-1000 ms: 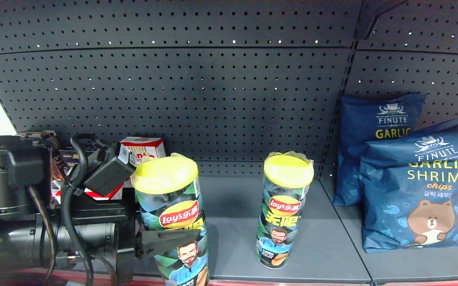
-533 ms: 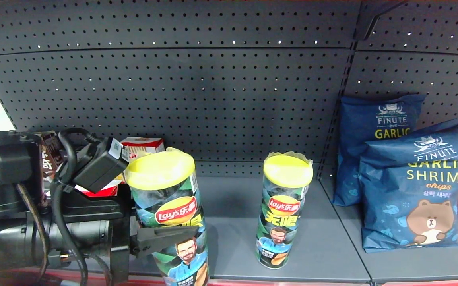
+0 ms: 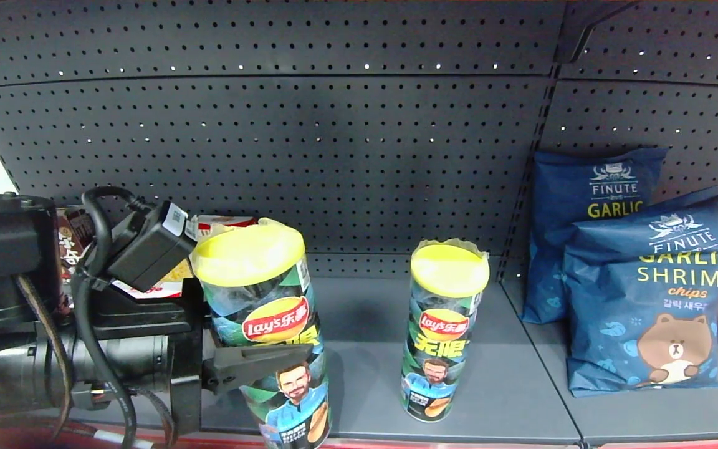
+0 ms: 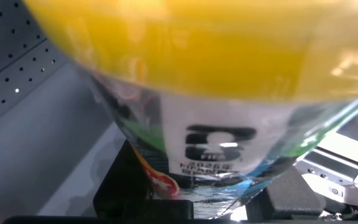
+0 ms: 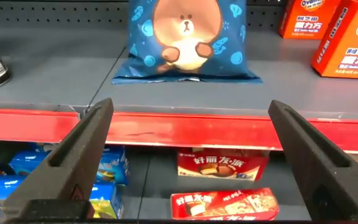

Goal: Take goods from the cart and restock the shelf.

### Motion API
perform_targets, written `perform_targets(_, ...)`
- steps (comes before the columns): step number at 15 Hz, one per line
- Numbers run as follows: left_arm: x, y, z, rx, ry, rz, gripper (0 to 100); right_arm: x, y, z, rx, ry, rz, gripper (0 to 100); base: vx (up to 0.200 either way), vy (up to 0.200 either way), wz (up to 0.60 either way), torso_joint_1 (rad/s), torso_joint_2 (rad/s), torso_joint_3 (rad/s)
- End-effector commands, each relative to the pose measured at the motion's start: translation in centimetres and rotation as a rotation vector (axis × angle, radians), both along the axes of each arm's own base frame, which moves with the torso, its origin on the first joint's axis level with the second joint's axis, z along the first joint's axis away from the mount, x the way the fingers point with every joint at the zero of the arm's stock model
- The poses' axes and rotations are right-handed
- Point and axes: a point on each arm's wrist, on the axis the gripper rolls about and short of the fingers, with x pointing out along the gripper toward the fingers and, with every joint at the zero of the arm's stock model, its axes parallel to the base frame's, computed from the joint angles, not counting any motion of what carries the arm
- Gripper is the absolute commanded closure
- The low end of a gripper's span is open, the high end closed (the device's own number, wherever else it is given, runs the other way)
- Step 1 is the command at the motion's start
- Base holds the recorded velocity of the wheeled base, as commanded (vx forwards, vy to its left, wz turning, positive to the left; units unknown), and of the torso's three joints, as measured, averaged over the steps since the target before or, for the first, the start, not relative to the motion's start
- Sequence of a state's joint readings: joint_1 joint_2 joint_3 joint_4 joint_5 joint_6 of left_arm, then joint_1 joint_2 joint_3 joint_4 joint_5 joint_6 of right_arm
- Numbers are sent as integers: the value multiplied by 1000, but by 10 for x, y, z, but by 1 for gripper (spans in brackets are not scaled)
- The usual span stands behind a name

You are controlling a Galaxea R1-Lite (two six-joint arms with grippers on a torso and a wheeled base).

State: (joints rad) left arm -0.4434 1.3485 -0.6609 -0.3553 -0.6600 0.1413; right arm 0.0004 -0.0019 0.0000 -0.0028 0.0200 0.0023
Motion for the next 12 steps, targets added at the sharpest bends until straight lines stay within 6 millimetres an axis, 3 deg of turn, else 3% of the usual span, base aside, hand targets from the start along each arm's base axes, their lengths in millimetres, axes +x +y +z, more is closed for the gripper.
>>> perform_targets(1,1,0,1,-1,-2,-1,100,0,0,0,-1,2,1,0,0,0,0,0,0,0)
perform_targets(7,11,9,8,-13,-31,65,100,0,0,0,-1,2,1,0,0,0,0,0,0,0)
perform_targets(9,26,14,19,-33,-79,105,100,0,0,0,-1,2,1,0,0,0,0,0,0,0)
perform_targets(12,52,6,22,-31,-93,108,100,0,0,0,-1,2,1,0,0,0,0,0,0,0)
